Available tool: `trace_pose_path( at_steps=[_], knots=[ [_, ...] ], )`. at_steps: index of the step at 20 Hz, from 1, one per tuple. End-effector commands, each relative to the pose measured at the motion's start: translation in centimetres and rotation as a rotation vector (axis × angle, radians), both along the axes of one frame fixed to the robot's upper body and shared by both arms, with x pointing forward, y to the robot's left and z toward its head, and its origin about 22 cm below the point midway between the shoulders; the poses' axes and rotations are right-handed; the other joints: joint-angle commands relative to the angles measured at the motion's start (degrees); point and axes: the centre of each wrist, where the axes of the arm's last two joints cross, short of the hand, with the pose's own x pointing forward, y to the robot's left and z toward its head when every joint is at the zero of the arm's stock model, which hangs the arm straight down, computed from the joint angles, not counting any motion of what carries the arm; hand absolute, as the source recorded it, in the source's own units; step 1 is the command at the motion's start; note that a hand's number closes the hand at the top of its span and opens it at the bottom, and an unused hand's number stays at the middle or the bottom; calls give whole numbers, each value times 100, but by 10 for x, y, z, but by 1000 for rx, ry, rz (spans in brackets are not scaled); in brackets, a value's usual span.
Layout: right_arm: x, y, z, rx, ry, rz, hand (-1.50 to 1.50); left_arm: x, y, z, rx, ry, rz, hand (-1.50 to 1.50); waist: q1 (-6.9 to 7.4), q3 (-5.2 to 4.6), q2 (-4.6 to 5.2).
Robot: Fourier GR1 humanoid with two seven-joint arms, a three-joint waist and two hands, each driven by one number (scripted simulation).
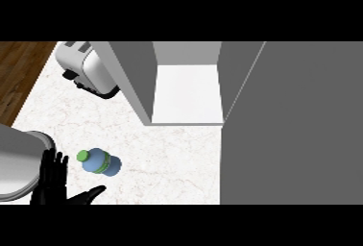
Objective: Pick up the bottled water, place it into the cabinet and close the cabinet
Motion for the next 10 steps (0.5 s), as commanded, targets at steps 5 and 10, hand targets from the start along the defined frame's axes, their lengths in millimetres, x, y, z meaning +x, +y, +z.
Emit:
trace_pose_path(
  at_steps=[5, 10],
  knots=[
    [5, 2, 2, 2, 12, 3, -150, 27, -2, -43, -80, 15, -24, -150, -7, -1, 6],
    [14, -17, 4, -14, -21, 2, -150, 25, -8, -61, -77, -4, -53, -150, 0, -2, 10]
  ],
)
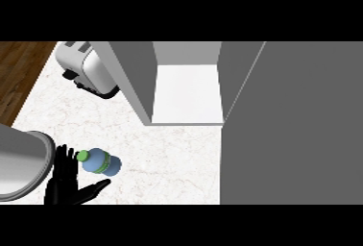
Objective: Pick up the bottled water, place it into the cabinet and close the cabinet
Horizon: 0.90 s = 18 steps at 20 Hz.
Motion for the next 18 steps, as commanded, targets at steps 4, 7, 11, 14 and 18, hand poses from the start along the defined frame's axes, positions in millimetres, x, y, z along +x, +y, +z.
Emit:
trace_pose_path(
  at_steps=[4, 7, 11, 14, 18],
  knots=[
    [-10, 5, -4, -6, -6, 3, -150, 8, -15, -31, -43, 17, -24, -150, -19, -1, -2],
    [10, 4, -7, -8, 24, 0, -150, 2, -3, -37, -82, -19, -23, -150, 9, -2, 4],
    [10, 8, -1, 22, 12, -7, -150, 18, 5, -37, -97, -33, -26, -150, -6, -2, 4],
    [8, 2, 2, 2, 2, 2, -150, 24, -25, -36, -164, -51, -83, -150, 0, 0, -1],
    [-3, 20, -6, 18, 31, 34, -150, 19, -26, -42, -204, -69, -88, -150, -22, -1, -5]
  ],
)
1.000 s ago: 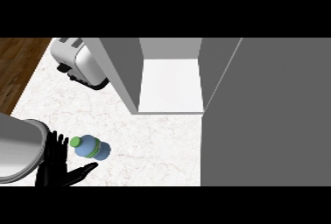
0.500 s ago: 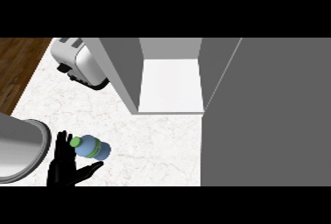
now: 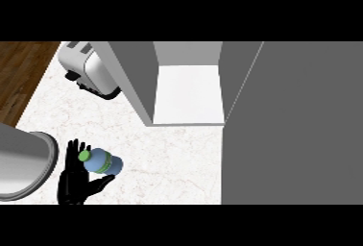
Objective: Pick up the bottled water, place it into the cabinet and close the cabinet
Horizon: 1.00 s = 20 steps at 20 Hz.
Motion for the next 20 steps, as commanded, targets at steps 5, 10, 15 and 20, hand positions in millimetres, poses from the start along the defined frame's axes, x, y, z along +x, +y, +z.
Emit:
trace_pose_path(
  at_steps=[5, 10, 15, 20],
  knots=[
    [4, 13, -5, 7, 18, 5, -150, 24, -22, 1, -120, -7, -75, -150, -29, -82, 33],
    [7, -1, -5, 2, 18, 0, -150, 30, -28, 4, -111, -42, -131, -150, -14, -79, 33],
    [-2, 13, -9, 21, -1, 21, -150, 19, -40, -9, -85, -36, -164, 150, -42, -83, 34],
    [9, 5, 0, -7, 24, 1, -150, 37, -66, -4, -123, -69, -173, 150, -27, -84, 42]
  ],
)
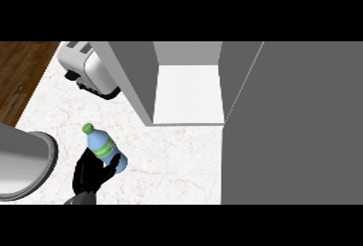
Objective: Pick up the bottled water, place it into the cabinet and close the cabinet
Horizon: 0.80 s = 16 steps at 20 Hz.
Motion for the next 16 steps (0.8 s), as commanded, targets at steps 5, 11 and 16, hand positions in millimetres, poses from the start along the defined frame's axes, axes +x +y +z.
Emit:
trace_pose_path(
  at_steps=[5, 11, 16],
  knots=[
    [6, -6, 18, 12, 17, -11, -150, 5, -15, -2, -22, -30, -18, 150, -10, -76, 26],
    [1, -6, -17, -8, -9, 8, -150, 0, 13, -1, -54, -44, -67, 150, -36, -76, 23],
    [-4, 5, -16, -10, 12, 0, -150, -3, 29, 7, -122, -52, -159, 150, 2, -72, 11]
  ],
)
